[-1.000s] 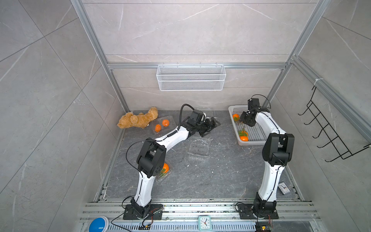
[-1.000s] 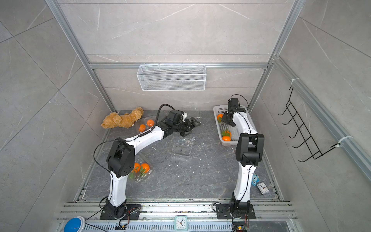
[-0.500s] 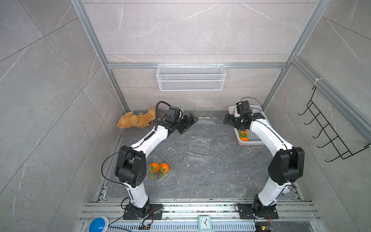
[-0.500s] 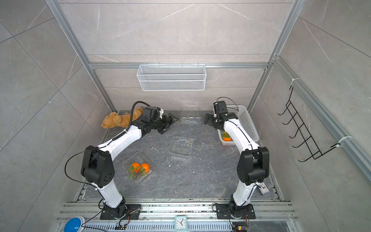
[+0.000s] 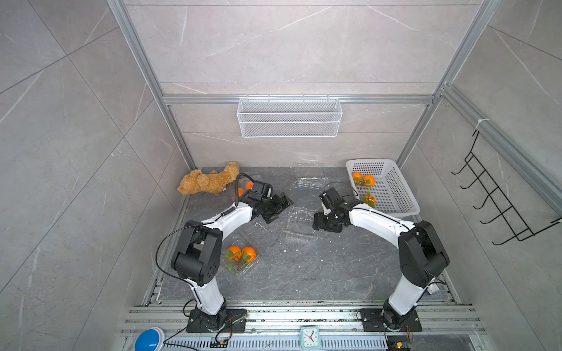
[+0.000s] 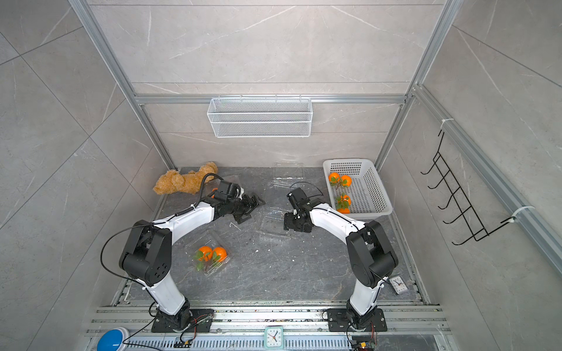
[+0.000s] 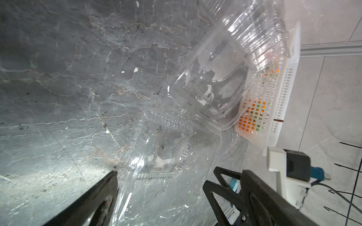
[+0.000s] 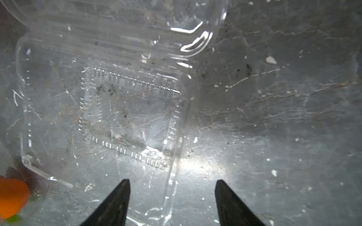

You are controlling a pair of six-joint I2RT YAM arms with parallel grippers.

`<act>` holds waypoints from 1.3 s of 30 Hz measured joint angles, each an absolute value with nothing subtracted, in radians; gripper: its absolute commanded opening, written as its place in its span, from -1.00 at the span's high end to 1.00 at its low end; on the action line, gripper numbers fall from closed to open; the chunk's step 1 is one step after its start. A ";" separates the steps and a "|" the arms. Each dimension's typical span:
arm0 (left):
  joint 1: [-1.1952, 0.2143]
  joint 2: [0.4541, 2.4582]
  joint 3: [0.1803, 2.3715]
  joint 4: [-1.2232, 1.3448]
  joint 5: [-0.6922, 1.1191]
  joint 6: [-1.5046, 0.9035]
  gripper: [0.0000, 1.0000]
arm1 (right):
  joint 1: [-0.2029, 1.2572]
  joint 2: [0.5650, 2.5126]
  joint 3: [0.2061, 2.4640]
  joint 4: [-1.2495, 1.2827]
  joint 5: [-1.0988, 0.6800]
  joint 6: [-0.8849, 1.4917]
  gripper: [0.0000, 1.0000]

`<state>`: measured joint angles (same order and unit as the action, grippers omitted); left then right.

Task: Take oranges out of containers
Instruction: Move the packing box to the center of the board.

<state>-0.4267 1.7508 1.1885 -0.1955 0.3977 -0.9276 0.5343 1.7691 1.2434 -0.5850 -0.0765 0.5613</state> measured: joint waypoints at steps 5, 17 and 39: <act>-0.438 1.753 1.137 -0.148 0.399 -0.947 -0.99 | 0.538 1.834 1.254 -0.565 -0.065 0.563 0.34; -0.545 1.894 1.175 -0.041 0.403 -1.026 -0.99 | 0.514 1.907 1.380 -0.619 0.080 0.470 0.86; -0.550 2.061 1.410 -0.014 0.432 -1.069 -0.99 | 0.374 2.046 1.530 -0.654 0.146 0.319 0.79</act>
<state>-0.5499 2.0605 1.4101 -0.0143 0.4316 -1.0687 0.3744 2.0460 1.5295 -0.6544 0.1459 0.3191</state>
